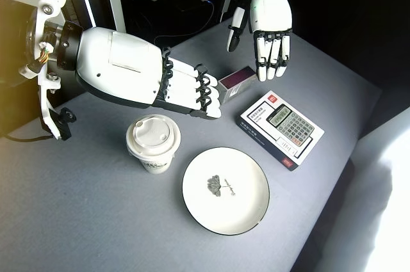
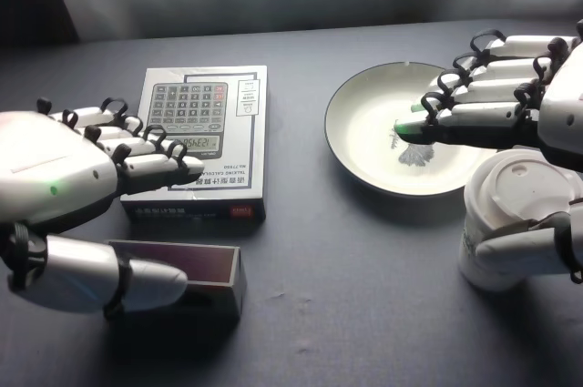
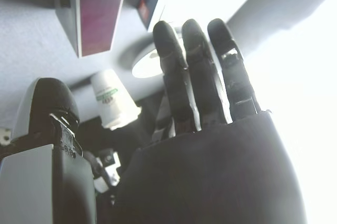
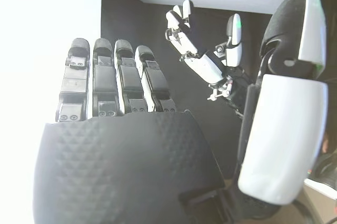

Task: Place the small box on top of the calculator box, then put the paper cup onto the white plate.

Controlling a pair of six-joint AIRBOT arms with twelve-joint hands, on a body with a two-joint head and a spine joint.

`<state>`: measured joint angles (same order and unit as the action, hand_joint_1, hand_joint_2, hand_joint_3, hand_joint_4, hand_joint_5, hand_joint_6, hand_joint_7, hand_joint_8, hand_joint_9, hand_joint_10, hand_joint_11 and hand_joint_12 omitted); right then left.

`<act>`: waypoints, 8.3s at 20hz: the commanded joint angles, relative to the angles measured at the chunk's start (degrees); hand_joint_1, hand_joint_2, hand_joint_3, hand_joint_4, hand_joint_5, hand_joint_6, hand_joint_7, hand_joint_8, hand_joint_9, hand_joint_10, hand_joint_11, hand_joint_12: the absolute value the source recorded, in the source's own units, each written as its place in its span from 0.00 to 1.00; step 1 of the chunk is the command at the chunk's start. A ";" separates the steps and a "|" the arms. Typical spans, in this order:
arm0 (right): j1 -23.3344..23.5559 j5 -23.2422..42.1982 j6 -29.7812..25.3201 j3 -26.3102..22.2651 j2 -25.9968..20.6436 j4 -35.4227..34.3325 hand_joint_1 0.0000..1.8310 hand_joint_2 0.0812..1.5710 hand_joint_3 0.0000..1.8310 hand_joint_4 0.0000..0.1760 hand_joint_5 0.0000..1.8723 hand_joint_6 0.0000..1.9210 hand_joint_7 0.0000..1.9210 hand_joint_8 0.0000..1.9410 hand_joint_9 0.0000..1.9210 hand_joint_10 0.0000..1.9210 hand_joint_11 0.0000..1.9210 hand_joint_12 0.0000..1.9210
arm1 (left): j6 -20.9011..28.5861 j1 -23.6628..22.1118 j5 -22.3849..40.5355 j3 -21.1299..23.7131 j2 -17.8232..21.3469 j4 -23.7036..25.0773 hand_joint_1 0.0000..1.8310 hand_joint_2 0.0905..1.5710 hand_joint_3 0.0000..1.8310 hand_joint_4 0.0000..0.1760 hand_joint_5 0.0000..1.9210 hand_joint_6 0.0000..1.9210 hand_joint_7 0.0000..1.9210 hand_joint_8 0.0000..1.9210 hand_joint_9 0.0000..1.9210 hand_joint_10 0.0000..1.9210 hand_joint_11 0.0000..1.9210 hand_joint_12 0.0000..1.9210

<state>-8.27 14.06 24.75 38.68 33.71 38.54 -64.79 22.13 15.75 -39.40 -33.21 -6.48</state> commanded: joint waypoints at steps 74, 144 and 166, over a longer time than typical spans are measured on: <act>0.46 4.49 7.96 -0.53 -0.58 -9.83 0.19 0.73 0.00 0.00 0.14 0.00 0.13 0.00 0.12 0.00 0.00 0.36 | -28.91 -1.22 4.35 -6.78 -14.66 -33.13 0.74 0.72 0.00 0.00 0.45 0.50 0.51 0.59 0.39 0.73 0.19 0.77; -1.97 -4.21 13.54 0.92 -2.18 -23.96 0.27 0.65 0.00 0.00 0.15 0.00 0.14 0.00 0.13 0.00 0.00 0.38 | -29.30 -14.67 -1.76 -23.04 -22.60 -34.16 0.29 0.54 0.00 0.00 0.01 0.00 0.06 0.00 0.07 0.00 0.00 0.21; -0.85 -6.34 14.13 6.85 3.74 -25.15 0.70 0.50 0.01 0.00 0.00 0.00 0.00 0.00 0.00 0.00 0.00 0.00 | 32.96 2.43 18.69 -6.87 -3.76 30.07 0.26 0.54 0.00 0.00 0.07 0.00 0.11 0.00 0.12 0.00 0.00 0.29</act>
<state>-9.96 2.68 38.92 45.34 38.11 13.72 -31.31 25.19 28.42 -46.11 -37.63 25.98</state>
